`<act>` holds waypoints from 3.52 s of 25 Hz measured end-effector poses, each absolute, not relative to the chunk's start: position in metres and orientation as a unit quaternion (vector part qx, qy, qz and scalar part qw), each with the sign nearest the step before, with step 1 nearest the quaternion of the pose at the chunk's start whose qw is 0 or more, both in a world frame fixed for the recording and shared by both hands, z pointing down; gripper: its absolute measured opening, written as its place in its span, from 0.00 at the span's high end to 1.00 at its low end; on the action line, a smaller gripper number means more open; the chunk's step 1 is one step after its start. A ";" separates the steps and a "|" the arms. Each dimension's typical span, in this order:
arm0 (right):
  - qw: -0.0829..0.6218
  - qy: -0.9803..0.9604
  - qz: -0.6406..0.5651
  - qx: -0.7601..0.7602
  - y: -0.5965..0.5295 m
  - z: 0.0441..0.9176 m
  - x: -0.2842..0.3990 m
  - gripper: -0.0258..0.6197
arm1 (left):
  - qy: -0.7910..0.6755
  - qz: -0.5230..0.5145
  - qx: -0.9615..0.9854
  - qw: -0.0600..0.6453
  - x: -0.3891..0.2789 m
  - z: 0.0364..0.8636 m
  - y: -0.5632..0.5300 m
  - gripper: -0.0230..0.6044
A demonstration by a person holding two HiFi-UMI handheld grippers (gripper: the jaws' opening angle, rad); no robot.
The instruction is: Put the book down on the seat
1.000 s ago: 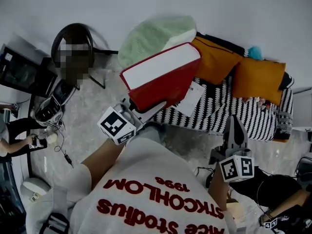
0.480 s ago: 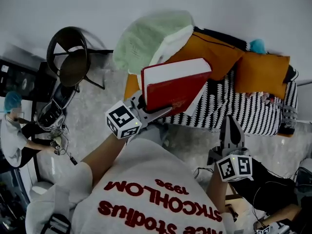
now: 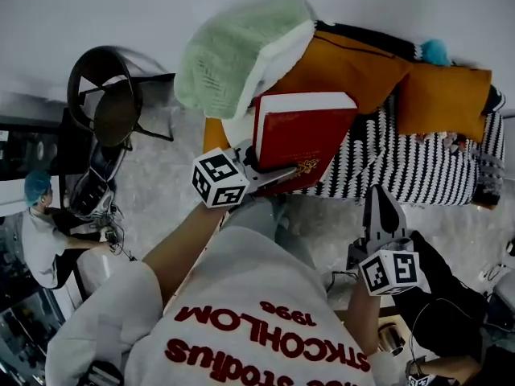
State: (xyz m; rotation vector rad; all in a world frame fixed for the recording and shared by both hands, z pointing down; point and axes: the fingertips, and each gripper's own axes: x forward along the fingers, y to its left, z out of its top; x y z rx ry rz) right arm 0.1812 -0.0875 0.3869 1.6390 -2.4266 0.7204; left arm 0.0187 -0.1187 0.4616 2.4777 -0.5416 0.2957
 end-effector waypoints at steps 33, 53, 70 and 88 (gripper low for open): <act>0.102 -0.719 0.386 0.569 -0.145 0.554 0.207 0.92 | -0.122 0.242 0.787 0.554 0.098 0.756 -0.199 0.58; 0.074 -0.702 0.426 0.566 -0.141 0.575 0.203 0.92 | -0.150 0.307 0.715 0.610 0.108 0.836 -0.211 0.57; 0.070 -0.706 0.413 0.571 -0.139 0.569 0.204 0.92 | -0.250 0.371 0.748 0.491 0.070 0.834 -0.233 0.39; 0.104 -0.725 0.444 0.516 -0.143 0.612 0.176 0.92 | -0.269 0.332 0.756 0.496 0.056 0.835 -0.249 0.39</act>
